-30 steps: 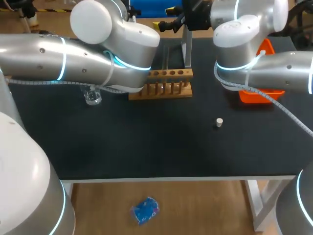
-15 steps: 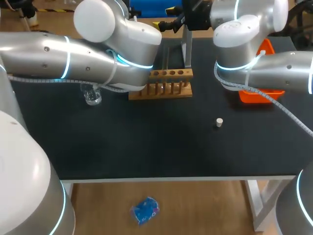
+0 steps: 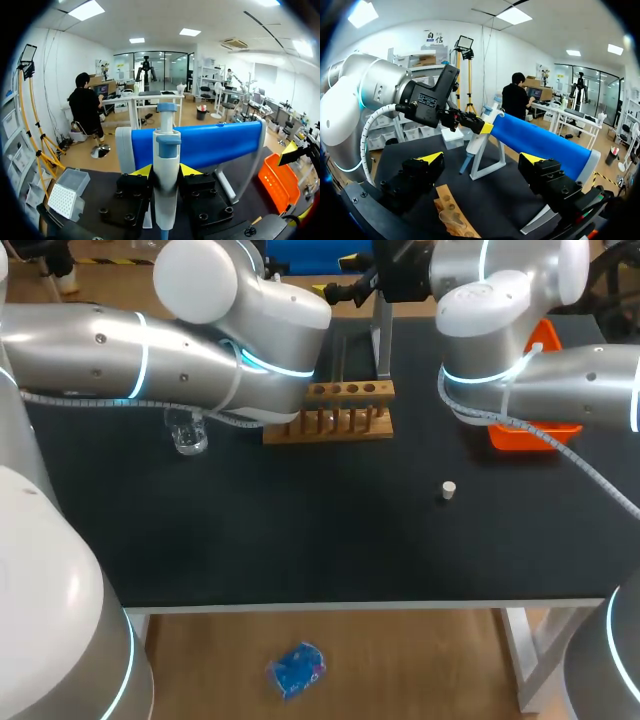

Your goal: Invert the test tube, pick up the pipette, mount the tip to pipette, aspirate from beaker and dispense into the tube, eject the tip, return the pipette, and cap with the stopper.

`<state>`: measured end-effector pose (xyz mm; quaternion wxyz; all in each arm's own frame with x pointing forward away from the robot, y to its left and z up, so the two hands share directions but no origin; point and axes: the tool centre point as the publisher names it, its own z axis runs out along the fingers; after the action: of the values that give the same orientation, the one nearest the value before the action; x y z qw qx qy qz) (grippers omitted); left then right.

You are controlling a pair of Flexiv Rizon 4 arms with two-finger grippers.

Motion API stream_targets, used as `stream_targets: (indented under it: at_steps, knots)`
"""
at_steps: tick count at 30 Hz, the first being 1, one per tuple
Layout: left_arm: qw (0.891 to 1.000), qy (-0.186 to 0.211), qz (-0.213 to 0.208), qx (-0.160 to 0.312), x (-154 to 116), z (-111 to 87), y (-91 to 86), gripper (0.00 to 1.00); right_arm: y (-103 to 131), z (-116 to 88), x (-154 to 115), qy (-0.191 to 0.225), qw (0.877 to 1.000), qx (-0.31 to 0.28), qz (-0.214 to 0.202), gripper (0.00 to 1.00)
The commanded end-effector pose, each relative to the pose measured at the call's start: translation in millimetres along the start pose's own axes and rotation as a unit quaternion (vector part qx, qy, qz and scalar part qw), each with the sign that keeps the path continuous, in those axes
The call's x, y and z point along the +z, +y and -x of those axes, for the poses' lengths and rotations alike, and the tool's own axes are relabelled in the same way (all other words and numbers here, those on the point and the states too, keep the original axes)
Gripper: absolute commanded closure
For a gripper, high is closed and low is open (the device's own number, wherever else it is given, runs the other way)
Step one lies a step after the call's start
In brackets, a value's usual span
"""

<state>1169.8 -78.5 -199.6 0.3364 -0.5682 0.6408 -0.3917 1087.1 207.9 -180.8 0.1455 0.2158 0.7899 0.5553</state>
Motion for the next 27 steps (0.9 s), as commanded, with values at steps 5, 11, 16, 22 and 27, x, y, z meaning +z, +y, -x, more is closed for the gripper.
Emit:
stream_targets:
  at_steps: [5,11,16,22,27]
  knots:
    - [1.000,-0.002,0.000,0.002,-1.0,1.2,-3.8,1.00,0.5,0.6,-0.2,0.001,1.000,0.000,-0.001,0.00]
    - [1.000,-0.006,-0.010,0.006,-2.9,2.6,-11.9,1.00,0.5,0.6,-0.2,0.001,1.000,0.000,-0.001,0.00]
    - [1.000,-0.008,-0.015,0.010,-0.7,3.8,-17.8,1.00,0.5,0.6,-0.2,0.001,1.000,0.000,-0.001,0.00]
    - [1.000,-0.009,-0.018,0.013,4.2,5.3,-22.7,1.00,0.5,0.6,-0.2,0.001,1.000,0.000,-0.001,0.00]
    - [1.000,-0.010,-0.021,0.016,8.0,6.6,-28.0,1.00,0.5,0.6,-0.2,0.001,1.000,0.000,-0.001,0.00]
